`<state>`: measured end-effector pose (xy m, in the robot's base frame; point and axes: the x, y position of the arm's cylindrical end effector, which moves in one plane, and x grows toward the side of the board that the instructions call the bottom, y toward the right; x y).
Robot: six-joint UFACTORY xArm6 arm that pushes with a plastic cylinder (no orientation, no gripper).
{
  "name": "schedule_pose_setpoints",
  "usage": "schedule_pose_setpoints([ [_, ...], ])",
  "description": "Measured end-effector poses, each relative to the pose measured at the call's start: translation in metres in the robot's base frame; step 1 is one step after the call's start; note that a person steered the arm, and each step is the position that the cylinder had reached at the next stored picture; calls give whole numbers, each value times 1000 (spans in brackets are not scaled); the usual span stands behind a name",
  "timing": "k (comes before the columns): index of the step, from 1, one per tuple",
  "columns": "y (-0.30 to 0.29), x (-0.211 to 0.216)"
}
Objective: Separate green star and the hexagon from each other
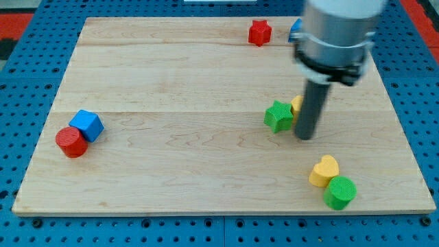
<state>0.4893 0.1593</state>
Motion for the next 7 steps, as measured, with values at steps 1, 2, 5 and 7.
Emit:
schedule_pose_setpoints([
  [1,49,-50],
  [2,24,-65],
  [5,-9,-26],
  [7,21,-70],
])
